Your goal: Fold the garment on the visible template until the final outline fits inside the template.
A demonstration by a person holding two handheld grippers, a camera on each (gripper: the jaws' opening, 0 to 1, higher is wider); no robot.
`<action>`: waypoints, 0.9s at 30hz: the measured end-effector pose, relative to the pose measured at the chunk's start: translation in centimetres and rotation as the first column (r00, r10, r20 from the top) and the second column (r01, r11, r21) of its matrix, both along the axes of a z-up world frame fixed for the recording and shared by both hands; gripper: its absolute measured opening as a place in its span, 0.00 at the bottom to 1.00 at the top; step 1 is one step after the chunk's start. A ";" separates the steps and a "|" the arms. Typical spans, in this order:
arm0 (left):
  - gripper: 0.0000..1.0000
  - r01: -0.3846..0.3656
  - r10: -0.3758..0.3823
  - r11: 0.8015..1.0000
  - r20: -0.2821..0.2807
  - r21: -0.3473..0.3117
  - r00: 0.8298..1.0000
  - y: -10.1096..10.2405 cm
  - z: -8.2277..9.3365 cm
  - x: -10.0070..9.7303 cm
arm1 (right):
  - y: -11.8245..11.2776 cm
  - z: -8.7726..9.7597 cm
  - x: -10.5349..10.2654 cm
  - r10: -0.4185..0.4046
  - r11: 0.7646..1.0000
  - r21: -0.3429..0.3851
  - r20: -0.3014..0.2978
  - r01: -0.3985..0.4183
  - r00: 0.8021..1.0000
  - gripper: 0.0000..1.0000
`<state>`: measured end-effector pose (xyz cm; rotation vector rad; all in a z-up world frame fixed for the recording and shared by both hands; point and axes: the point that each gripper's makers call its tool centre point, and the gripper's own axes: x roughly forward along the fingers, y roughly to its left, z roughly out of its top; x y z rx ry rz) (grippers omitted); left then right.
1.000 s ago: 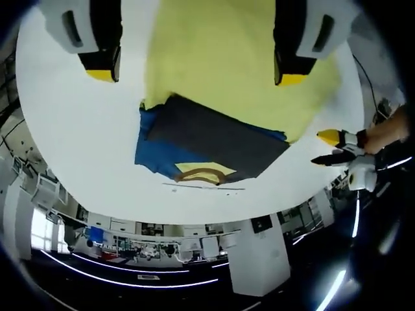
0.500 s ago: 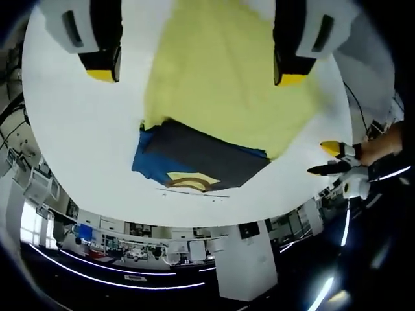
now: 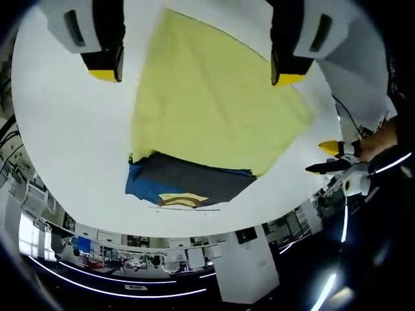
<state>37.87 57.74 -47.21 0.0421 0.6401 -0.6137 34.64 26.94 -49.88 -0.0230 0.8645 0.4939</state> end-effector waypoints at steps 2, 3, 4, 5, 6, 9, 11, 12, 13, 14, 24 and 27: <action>0.79 0.000 0.000 1.000 -0.011 0.002 1.000 -0.2 -0.3 -0.7 | -0.2 -0.4 -0.4 -0.003 1.000 -0.011 -0.010 0.003 1.000 0.93; 0.78 -0.002 0.002 1.000 -0.016 0.003 1.000 -0.2 -0.5 -1.0 | -0.4 -0.7 -0.6 -0.004 1.000 -0.017 -0.015 0.004 1.000 0.92; 0.77 -0.002 0.002 1.000 -0.021 0.004 1.000 -0.3 -0.6 -1.3 | -0.6 -0.9 -0.8 -0.006 1.000 -0.020 -0.017 0.006 1.000 0.91; 0.76 0.001 -0.001 1.000 -0.024 0.005 1.000 -0.4 -0.8 -1.5 | -0.8 -1.1 -1.0 -0.012 1.000 -0.024 -0.020 0.012 1.000 0.89; 0.74 -0.003 0.004 1.000 -0.036 0.012 0.999 -0.3 -1.2 -1.8 | -0.8 -1.2 -1.1 -0.015 1.000 -0.024 -0.024 0.014 1.000 0.88; 0.63 -0.018 0.021 0.998 -0.042 0.065 0.999 0.3 -2.0 -2.4 | -1.1 -1.9 -1.7 -0.031 0.999 -0.019 -0.042 0.031 0.999 0.83; 0.61 -0.013 0.016 0.998 -0.051 0.066 0.999 0.1 -2.5 -2.8 | -1.3 -2.3 -1.9 -0.044 0.999 -0.017 -0.052 0.043 0.998 0.77; 0.60 -0.012 0.015 0.998 -0.054 0.065 0.998 0.1 -2.6 -3.0 | -1.4 -2.5 -2.0 -0.052 0.999 -0.017 -0.056 0.051 0.997 0.75; 0.58 -0.014 0.018 0.997 -0.063 0.070 0.998 0.1 -2.8 -3.3 | -1.6 -2.7 -2.1 -0.060 0.998 -0.015 -0.058 0.059 0.997 0.74; 0.56 -0.010 0.016 0.997 -0.079 0.082 0.997 0.2 -3.1 -3.6 | -1.7 -2.8 -2.1 -0.066 0.998 -0.015 -0.060 0.065 0.996 0.73; 0.37 -0.059 0.071 0.995 -0.167 0.077 0.983 0.3 -5.2 -5.0 | -2.9 -4.0 -3.0 -0.125 0.991 -0.051 -0.082 0.121 0.989 0.55; 0.30 -0.080 0.092 0.994 -0.179 0.074 0.980 0.5 -5.5 -5.0 | -3.3 -4.0 -3.2 -0.133 0.989 -0.072 -0.083 0.127 0.988 0.47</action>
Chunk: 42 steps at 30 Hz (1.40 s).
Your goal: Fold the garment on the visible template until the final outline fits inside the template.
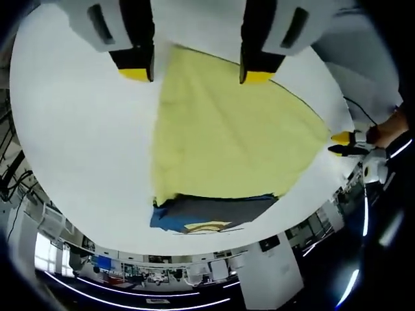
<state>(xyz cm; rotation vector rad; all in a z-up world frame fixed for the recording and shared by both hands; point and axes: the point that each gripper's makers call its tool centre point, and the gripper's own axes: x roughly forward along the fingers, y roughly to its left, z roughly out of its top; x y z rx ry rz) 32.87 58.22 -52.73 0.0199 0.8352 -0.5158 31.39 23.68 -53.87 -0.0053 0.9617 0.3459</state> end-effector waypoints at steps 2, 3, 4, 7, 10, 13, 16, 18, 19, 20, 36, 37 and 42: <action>0.27 -0.021 0.021 1.000 -0.017 -0.020 1.000 0.0 -0.1 0.0 | -0.4 0.0 -0.2 -0.014 1.000 -0.018 -0.005 0.014 1.000 0.40; 0.26 -0.032 0.030 0.999 -0.035 -0.032 0.999 -0.1 -0.3 0.0 | -0.5 0.1 -0.1 -0.016 1.000 -0.023 -0.001 0.016 1.000 0.37; 0.25 -0.030 0.029 0.999 -0.046 -0.036 0.999 -0.2 -0.5 -0.1 | -0.7 0.1 -0.1 -0.024 0.999 -0.029 0.003 0.024 1.000 0.35; 0.21 -0.051 0.048 0.998 -0.071 -0.041 0.996 -0.2 -0.8 -0.2 | -1.1 0.0 -0.2 -0.040 0.999 -0.034 -0.004 0.039 0.999 0.28; 0.19 -0.053 0.049 0.997 -0.078 -0.050 0.996 -0.5 -0.8 -0.4 | -1.2 0.0 -0.4 -0.039 0.998 -0.041 -0.014 0.038 0.999 0.22; 0.17 -0.050 0.046 0.998 -0.095 -0.042 0.994 -0.9 -1.2 -0.7 | -1.1 -0.3 -0.6 -0.042 0.998 -0.039 -0.036 0.040 0.998 0.15; 0.16 -0.049 0.044 0.998 -0.091 -0.044 0.995 -1.1 -0.9 -0.6 | -1.2 -0.4 -0.6 -0.043 0.998 -0.046 -0.037 0.041 0.998 0.12; 0.15 -0.054 0.049 0.998 -0.096 -0.043 0.994 -1.1 -1.0 -0.6 | -1.1 -0.4 -0.6 -0.035 0.998 -0.055 -0.035 0.033 0.999 0.10; 0.13 -0.060 0.056 0.997 -0.098 -0.039 0.994 -1.0 -1.1 -0.6 | -1.1 -0.4 -0.6 -0.031 0.998 -0.058 -0.037 0.029 0.999 0.08; 0.11 -0.073 0.070 0.997 -0.102 -0.028 0.992 -0.8 -1.1 -0.6 | -1.0 -0.4 -0.6 -0.026 0.998 -0.062 -0.036 0.024 0.999 0.05; 0.00 -0.088 0.087 0.996 -0.140 0.003 0.986 -0.4 -1.3 -1.2 | -1.2 -0.4 -0.8 0.014 0.996 -0.091 -0.022 -0.016 1.000 0.00; 0.00 -0.080 0.081 0.997 -0.137 0.013 0.987 -0.4 -1.2 -1.3 | -1.1 -0.4 -0.8 0.020 0.995 -0.096 -0.021 -0.022 1.000 0.00; 0.00 -0.059 0.061 0.998 -0.129 0.021 0.990 -0.1 -0.8 -1.5 | -0.9 -0.3 -1.4 0.022 0.996 -0.091 -0.024 -0.024 0.999 0.00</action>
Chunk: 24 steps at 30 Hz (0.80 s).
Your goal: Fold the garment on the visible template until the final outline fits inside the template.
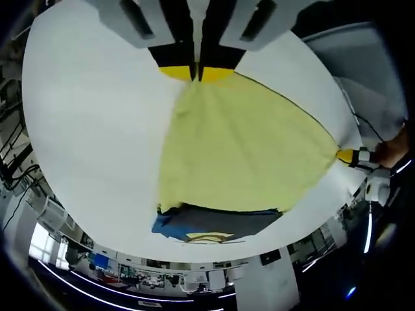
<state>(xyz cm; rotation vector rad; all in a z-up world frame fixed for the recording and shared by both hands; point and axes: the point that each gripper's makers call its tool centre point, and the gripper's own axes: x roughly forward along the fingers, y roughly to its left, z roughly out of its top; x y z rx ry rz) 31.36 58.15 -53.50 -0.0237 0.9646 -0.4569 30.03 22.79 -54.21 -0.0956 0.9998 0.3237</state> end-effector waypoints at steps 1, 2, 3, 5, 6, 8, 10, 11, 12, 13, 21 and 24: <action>0.00 0.005 -0.005 1.000 0.000 0.000 1.000 0.1 0.1 0.0 | 0.0 0.0 -0.1 -0.002 1.000 0.002 0.001 0.002 1.000 0.00; 0.00 0.009 -0.009 1.000 0.003 0.001 1.000 0.2 0.2 -0.1 | 0.1 0.0 -0.2 -0.006 1.000 0.008 0.001 0.006 1.000 0.00; 0.00 0.016 -0.016 1.000 0.007 0.004 1.000 0.2 0.3 -0.1 | 0.2 -0.1 -0.4 -0.007 1.000 0.015 -0.001 0.007 1.000 0.00; 0.00 0.047 -0.048 0.999 0.022 0.022 0.999 0.4 0.4 -0.2 | 0.5 0.0 -0.8 -0.006 1.000 0.025 -0.006 0.006 1.000 0.00; 0.00 0.066 -0.066 0.998 0.029 0.023 0.997 0.4 0.4 -0.3 | 0.5 0.0 -0.9 -0.008 1.000 0.027 -0.007 0.008 1.000 0.00; 0.00 0.077 -0.078 0.997 0.034 0.024 0.996 0.6 0.5 -0.5 | 0.7 -0.1 -1.1 -0.002 1.000 0.026 -0.012 0.002 1.000 0.00; 0.00 0.092 -0.092 0.996 0.030 0.022 0.995 0.8 0.4 -0.8 | 1.0 -0.1 -1.5 0.012 1.000 0.019 -0.017 -0.011 1.000 0.00; 0.00 0.101 -0.102 0.995 0.027 0.024 0.994 0.8 0.4 -0.9 | 1.0 -0.1 -1.6 0.015 1.000 0.017 -0.019 -0.015 1.000 0.00; 0.00 0.111 -0.111 0.993 0.026 0.027 0.993 0.8 0.4 -1.0 | 1.0 -0.1 -1.7 0.016 1.000 0.016 -0.020 -0.016 1.000 0.00; 0.00 0.121 -0.122 0.992 0.027 0.030 0.992 0.8 0.4 -1.1 | 1.1 0.0 -1.9 0.014 1.000 0.018 -0.023 -0.014 1.000 0.00; 0.00 0.195 -0.197 0.978 0.019 0.073 0.980 1.0 0.4 -2.3 | 1.4 0.2 -3.0 0.014 1.000 0.022 -0.031 -0.013 0.999 0.00; 0.00 0.213 -0.215 0.973 0.009 0.093 0.977 1.2 0.3 -2.7 | 1.6 0.2 -3.6 0.016 0.999 0.031 -0.034 -0.015 0.999 0.00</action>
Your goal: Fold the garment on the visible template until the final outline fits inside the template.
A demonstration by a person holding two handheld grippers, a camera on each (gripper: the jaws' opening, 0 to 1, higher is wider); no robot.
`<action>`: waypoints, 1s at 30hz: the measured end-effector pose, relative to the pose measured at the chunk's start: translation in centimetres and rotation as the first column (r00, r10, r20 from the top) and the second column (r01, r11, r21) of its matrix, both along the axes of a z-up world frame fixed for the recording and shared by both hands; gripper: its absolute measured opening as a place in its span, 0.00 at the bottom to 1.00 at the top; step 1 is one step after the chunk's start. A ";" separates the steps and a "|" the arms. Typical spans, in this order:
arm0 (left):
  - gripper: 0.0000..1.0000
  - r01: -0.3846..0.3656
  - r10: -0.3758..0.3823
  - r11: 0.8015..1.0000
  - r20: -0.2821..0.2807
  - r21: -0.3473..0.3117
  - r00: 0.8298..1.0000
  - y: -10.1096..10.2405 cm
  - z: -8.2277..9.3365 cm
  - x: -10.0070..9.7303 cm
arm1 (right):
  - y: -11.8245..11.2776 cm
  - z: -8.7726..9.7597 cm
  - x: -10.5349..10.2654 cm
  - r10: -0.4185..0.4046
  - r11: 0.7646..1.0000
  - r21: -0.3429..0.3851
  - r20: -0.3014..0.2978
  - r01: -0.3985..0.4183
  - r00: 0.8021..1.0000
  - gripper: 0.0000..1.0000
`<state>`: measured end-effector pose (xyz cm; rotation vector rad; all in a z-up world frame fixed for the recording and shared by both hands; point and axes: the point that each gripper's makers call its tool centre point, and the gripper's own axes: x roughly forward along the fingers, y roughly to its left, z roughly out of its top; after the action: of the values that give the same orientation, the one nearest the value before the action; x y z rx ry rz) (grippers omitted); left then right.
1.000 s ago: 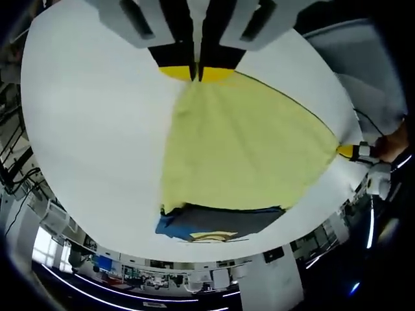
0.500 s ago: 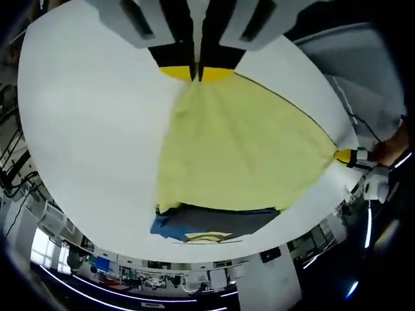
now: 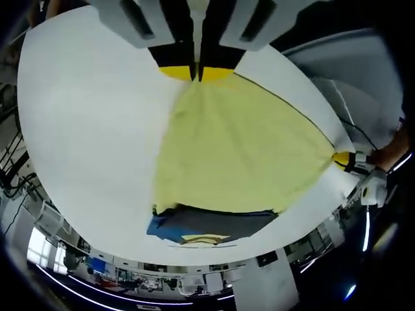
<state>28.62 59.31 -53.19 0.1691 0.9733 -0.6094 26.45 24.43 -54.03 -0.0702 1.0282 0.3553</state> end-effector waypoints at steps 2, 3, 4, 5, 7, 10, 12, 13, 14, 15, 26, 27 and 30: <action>0.00 0.007 -0.007 1.000 0.003 0.003 1.000 0.1 0.1 -0.3 | 0.1 0.2 -0.2 0.003 1.000 0.001 0.008 -0.003 1.000 0.00; 0.00 0.012 -0.012 1.000 0.004 0.005 1.000 0.1 0.3 -0.4 | 0.2 0.3 -0.4 0.003 1.000 0.003 0.009 -0.003 1.000 0.00; 0.00 0.016 -0.016 1.000 0.004 0.007 1.000 0.1 0.3 -0.6 | 0.2 0.3 -0.4 0.003 1.000 0.004 0.009 -0.003 1.000 0.00; 0.00 0.024 -0.024 1.000 0.006 0.016 1.000 0.1 0.3 -0.8 | 0.3 0.4 -0.6 0.004 1.000 0.008 0.007 -0.004 1.000 0.00; 0.00 0.038 -0.038 0.999 0.009 0.029 0.999 0.1 0.4 -1.2 | 0.4 0.3 -0.9 0.001 1.000 0.013 0.003 -0.001 1.000 0.00; 0.00 0.037 -0.037 0.998 0.001 0.043 0.999 0.3 0.4 -1.7 | 0.5 0.2 -1.3 -0.002 1.000 0.016 -0.003 0.002 1.000 0.00; 0.00 0.034 -0.034 0.998 -0.003 0.049 0.999 0.5 0.3 -1.9 | 0.6 0.1 -1.6 -0.004 1.000 0.018 -0.006 0.004 1.000 0.00; 0.00 0.032 -0.032 0.998 -0.004 0.053 0.999 0.6 0.3 -2.1 | 0.7 0.2 -1.8 -0.006 1.000 0.019 -0.007 0.006 1.000 0.00; 0.00 0.030 -0.030 0.998 -0.004 0.055 1.000 0.7 0.3 -2.2 | 0.8 0.2 -1.9 -0.006 1.000 0.020 -0.005 0.006 1.000 0.00; 0.00 0.029 -0.029 0.998 -0.006 0.055 1.000 0.7 0.3 -2.3 | 0.8 0.2 -2.1 -0.007 1.000 0.021 -0.004 0.007 1.000 0.00; 0.00 0.003 -0.003 0.999 -0.025 0.033 1.000 1.0 0.6 -4.1 | 0.9 0.4 -3.4 -0.029 0.999 0.037 0.006 0.029 1.000 0.00; 0.00 0.002 -0.001 0.999 -0.025 0.032 1.000 1.0 0.6 -4.3 | 0.9 0.4 -3.5 -0.030 0.999 0.038 0.004 0.030 1.000 0.00; 0.00 -0.002 0.003 1.000 -0.033 0.030 0.999 1.2 0.6 -4.6 | 1.0 0.3 -4.0 -0.029 0.999 0.039 -0.010 0.029 1.000 0.00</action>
<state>24.01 60.47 -52.61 0.1850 1.0148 -0.5973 22.45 25.44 -53.77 -0.0186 1.0307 0.3492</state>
